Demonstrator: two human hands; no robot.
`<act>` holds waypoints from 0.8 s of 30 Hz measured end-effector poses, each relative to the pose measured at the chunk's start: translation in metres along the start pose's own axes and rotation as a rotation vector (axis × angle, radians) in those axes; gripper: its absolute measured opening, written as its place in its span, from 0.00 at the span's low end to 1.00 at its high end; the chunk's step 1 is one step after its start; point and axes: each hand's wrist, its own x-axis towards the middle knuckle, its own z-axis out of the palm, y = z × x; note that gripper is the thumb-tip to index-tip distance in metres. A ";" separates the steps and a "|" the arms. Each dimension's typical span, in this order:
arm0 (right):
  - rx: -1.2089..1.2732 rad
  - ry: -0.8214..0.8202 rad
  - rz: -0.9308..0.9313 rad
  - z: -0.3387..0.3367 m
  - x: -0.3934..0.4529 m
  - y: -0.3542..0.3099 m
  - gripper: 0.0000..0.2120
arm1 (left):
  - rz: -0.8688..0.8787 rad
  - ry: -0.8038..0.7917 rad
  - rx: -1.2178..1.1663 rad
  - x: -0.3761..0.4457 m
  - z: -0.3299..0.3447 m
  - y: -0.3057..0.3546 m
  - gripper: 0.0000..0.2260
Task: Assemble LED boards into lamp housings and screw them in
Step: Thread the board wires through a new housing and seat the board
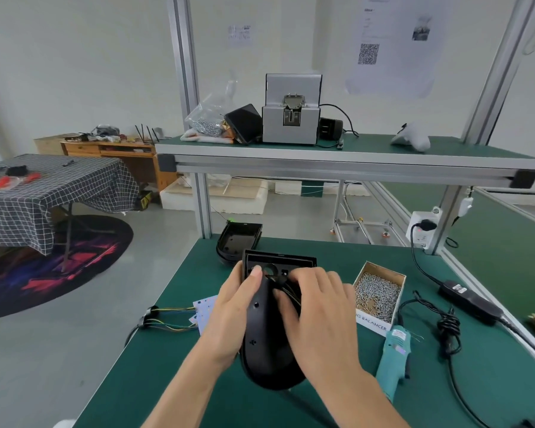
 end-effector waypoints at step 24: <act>0.096 -0.286 -0.039 -0.011 0.015 -0.007 0.07 | 0.166 -0.021 0.472 -0.019 0.012 -0.001 0.11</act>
